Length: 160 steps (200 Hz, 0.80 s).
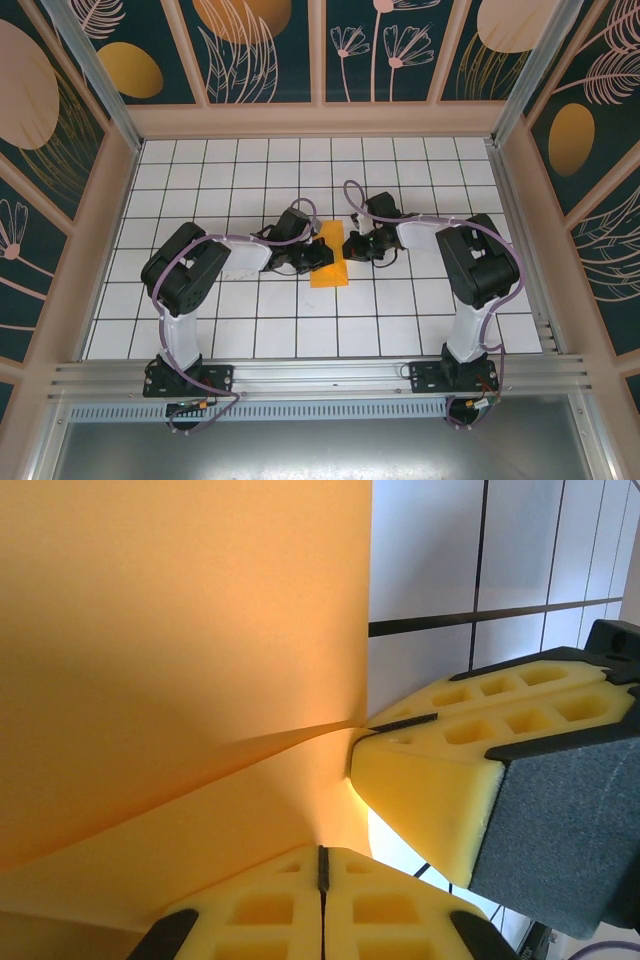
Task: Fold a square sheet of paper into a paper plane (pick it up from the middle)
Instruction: Fold the triangle a second time at the center of the table.
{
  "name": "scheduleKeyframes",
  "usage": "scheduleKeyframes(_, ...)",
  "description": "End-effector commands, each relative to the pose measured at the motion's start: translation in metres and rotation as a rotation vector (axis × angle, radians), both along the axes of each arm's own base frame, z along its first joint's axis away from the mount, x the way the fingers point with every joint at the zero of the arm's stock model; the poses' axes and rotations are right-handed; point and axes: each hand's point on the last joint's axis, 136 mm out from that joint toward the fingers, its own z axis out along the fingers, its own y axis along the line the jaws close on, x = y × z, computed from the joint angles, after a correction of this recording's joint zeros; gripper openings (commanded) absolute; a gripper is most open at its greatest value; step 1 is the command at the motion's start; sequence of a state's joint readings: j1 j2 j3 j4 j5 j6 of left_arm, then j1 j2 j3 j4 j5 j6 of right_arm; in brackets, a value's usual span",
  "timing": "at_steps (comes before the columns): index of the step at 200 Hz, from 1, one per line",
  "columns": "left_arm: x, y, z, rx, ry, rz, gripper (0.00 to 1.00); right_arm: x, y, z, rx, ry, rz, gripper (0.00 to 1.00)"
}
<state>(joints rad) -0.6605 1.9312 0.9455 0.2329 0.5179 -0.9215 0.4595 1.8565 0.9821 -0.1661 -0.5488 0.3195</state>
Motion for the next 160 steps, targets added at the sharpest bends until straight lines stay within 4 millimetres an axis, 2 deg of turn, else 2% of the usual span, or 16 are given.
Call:
scheduleKeyframes(1, -0.006, 0.005, -0.016, 0.039, 0.042, 0.01, 0.08, 0.002, -0.005, -0.008, -0.03, 0.018, 0.0, 0.01)
scheduleKeyframes(123, -0.014, 0.017, -0.03, 0.093, 0.073, 0.031, 0.06, 0.001, -0.005, -0.01, -0.035, 0.027, -0.001, 0.01)
scheduleKeyframes(144, -0.016, 0.019, -0.033, 0.104, 0.079, 0.034, 0.05, 0.001, -0.006, -0.008, -0.036, 0.03, -0.007, 0.04)
scheduleKeyframes(160, -0.017, 0.022, -0.035, 0.118, 0.083, 0.037, 0.04, 0.005, -0.005, 0.002, -0.027, 0.024, -0.02, 0.1)
